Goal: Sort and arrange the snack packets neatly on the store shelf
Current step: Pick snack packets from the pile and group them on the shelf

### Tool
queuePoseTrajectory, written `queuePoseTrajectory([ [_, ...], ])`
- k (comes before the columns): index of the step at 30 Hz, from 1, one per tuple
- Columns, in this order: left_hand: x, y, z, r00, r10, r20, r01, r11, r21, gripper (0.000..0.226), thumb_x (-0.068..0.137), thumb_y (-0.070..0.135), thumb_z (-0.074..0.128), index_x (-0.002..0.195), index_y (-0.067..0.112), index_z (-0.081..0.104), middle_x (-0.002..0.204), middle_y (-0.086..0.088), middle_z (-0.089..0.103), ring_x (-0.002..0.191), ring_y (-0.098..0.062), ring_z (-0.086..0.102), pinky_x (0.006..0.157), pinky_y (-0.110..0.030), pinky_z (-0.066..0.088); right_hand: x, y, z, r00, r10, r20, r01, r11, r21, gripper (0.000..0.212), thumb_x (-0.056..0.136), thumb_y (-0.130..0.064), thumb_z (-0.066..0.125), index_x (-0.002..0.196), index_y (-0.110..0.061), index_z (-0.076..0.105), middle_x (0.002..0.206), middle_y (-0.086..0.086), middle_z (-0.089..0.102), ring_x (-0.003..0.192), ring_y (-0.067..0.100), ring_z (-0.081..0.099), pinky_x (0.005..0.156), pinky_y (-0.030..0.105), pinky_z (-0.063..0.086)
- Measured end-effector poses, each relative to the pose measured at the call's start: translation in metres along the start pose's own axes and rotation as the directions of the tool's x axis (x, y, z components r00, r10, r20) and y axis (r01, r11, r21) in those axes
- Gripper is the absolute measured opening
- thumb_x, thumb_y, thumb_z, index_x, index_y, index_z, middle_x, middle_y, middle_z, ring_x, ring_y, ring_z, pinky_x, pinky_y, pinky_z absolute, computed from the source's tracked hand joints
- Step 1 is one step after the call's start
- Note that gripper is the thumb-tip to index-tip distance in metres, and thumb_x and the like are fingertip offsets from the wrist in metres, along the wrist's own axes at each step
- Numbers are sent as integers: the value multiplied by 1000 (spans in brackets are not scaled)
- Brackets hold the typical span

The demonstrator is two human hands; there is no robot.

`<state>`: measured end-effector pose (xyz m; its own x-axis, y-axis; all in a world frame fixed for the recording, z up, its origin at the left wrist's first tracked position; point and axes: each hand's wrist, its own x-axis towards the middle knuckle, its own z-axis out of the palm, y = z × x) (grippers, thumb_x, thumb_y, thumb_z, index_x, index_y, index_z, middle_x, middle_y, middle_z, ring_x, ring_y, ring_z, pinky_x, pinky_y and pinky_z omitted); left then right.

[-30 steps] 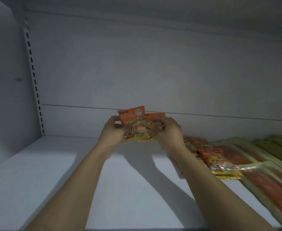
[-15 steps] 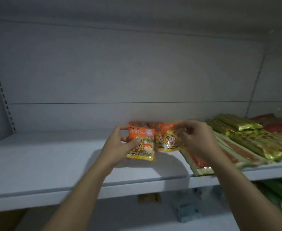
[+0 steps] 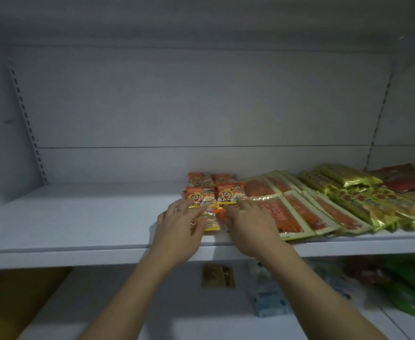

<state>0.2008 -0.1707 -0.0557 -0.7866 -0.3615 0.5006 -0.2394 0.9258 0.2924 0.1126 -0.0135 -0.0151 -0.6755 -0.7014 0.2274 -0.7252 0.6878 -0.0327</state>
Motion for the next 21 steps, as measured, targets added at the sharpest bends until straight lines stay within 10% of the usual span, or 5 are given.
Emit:
queuePoseTrajectory([
  [9,8,3,-1,957,46,287,-57,998,32,41,104,44,36,144,46,43,157,12,34,139,-15,39,107,-36,41,8,-4,-1,984,24,178,2,990,-143,40,106,-35,31,143,-22,41,137,13,52,128,32,43,103,43,36],
  [21,15,3,-5,902,34,430,-96,988,123,52,105,51,17,155,42,16,165,10,12,151,-13,10,121,-48,12,16,2,-3,983,4,183,20,991,-129,47,104,-47,28,142,-24,45,141,11,51,134,30,39,114,48,23],
])
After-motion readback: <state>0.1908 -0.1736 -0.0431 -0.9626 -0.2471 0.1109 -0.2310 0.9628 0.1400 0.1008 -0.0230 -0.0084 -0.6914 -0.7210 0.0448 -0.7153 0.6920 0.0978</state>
